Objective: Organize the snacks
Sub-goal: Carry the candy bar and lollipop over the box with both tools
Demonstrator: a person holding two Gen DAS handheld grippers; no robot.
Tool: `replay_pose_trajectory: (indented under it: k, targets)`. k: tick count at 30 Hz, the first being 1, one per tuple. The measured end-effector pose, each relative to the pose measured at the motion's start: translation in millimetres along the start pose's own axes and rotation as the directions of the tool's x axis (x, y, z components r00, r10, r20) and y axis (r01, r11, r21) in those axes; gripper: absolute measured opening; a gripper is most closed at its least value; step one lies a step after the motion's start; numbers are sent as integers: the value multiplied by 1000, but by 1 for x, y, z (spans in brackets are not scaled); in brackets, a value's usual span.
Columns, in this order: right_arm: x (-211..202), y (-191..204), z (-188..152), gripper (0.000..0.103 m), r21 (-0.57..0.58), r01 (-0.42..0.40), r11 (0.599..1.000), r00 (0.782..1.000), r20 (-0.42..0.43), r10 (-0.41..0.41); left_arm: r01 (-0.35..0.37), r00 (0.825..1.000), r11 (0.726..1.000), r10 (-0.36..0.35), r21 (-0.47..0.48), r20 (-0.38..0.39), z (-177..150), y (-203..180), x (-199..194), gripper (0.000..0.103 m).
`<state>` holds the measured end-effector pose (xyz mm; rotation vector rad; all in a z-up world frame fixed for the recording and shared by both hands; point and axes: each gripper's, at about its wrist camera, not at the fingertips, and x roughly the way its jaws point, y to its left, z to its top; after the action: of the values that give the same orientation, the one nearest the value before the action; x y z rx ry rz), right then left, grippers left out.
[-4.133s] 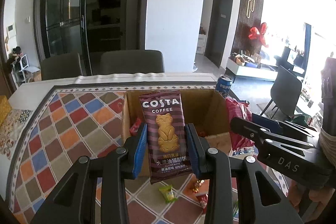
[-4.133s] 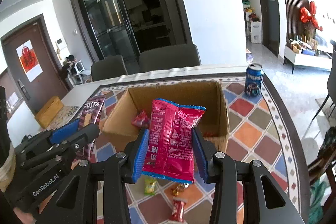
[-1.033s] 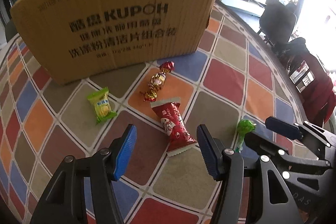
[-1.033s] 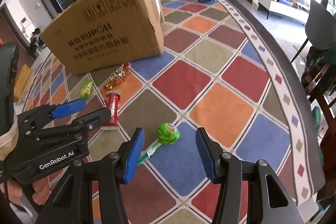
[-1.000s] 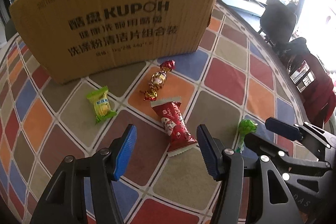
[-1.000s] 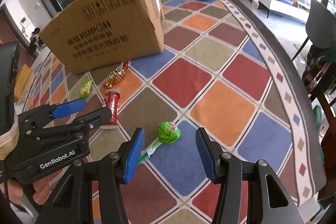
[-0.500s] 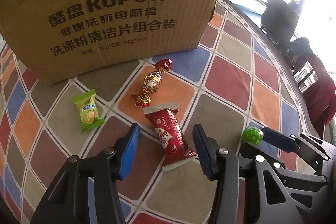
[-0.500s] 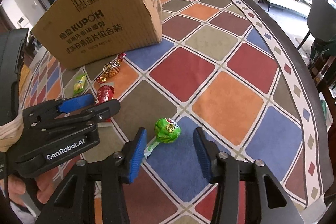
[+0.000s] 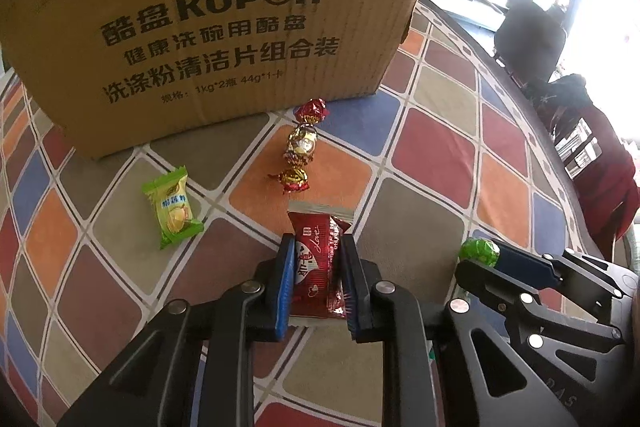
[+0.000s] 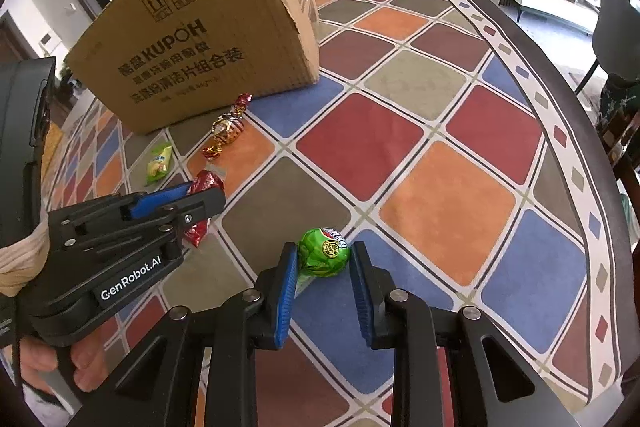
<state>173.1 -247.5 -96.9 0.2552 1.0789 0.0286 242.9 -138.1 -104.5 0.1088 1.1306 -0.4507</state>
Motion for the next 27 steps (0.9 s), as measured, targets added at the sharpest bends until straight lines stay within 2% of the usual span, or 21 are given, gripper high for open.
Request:
replay_pose_trajectory:
  k: [13,27]
  targets:
    - [-15,10,4,28,-29,-15,999,999,37,16,22,997,999,-19,-38,76,-9,12,-40,22]
    - [-42,35,22,28,-90,-46,995,991,119,56,22,979,997,-5,-80,205,-4,29,-91,22]
